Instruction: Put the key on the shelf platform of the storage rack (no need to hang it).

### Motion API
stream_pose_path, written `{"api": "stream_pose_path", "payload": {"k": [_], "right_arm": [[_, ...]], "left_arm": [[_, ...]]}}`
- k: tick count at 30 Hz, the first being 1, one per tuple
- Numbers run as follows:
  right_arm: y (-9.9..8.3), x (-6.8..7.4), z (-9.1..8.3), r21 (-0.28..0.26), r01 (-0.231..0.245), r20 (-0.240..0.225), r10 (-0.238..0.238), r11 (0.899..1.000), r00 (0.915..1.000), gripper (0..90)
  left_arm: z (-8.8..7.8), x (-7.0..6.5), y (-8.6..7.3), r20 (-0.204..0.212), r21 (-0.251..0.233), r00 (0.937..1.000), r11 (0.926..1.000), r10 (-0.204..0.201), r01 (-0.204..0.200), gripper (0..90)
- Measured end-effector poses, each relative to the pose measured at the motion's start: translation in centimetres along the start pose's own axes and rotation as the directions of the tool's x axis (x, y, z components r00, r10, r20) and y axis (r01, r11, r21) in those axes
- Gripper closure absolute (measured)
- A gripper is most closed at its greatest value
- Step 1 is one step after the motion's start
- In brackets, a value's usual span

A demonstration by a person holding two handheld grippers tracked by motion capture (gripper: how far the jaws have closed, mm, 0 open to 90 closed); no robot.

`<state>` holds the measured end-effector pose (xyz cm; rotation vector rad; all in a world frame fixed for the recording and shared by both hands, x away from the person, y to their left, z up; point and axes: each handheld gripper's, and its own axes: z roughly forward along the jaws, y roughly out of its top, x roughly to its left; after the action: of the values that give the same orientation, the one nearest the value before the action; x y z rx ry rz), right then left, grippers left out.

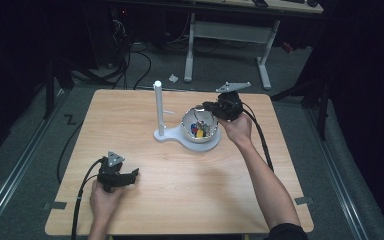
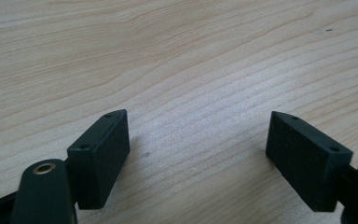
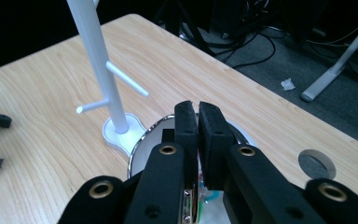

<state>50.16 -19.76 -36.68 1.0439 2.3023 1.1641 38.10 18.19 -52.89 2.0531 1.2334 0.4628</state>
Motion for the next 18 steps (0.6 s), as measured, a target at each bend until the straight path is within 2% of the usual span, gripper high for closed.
{"api": "stream_pose_path", "payload": {"k": [18], "right_arm": [[-1.6,0.1,1.3,0.048,-0.005,-0.021,0.006,0.999,0.9998,87.5]], "left_arm": [[0.0,0.0,0.0,0.000,0.000,1.0000,1.0000,0.000,0.000,22.0]]}}
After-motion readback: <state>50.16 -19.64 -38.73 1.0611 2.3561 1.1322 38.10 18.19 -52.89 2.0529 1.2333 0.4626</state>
